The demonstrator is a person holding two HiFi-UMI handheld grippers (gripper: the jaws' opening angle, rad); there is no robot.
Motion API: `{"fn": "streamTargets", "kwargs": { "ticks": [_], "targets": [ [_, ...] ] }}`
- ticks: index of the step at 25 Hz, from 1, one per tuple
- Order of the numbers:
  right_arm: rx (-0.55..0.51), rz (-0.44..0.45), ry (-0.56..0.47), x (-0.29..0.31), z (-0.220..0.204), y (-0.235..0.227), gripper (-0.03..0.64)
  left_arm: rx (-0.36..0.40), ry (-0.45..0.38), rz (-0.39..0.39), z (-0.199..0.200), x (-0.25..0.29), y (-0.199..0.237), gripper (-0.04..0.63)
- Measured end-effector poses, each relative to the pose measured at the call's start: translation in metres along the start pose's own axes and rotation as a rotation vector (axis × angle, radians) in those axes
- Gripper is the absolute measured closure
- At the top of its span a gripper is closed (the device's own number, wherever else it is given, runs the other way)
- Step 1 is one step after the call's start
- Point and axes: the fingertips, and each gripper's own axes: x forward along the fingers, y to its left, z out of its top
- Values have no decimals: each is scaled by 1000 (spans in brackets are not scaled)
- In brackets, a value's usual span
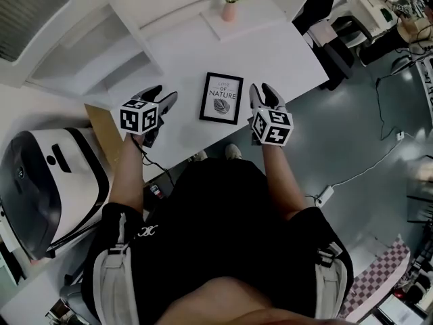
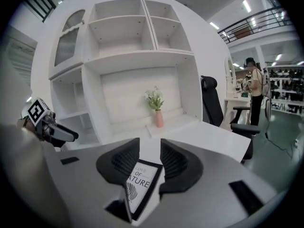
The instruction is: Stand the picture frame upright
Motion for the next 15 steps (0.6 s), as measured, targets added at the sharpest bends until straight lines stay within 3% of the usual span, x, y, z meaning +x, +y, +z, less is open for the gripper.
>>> {"fn": "streamTargets", "kwargs": {
  "ticks": [8, 15],
  "targets": [
    [18, -49, 135, 22, -55, 0, 482, -135, 43, -114, -20, 27, 13, 346],
    [58, -74, 233, 39, -98, 1, 482, -191, 123, -181, -46, 59, 22, 347]
  ]
}}
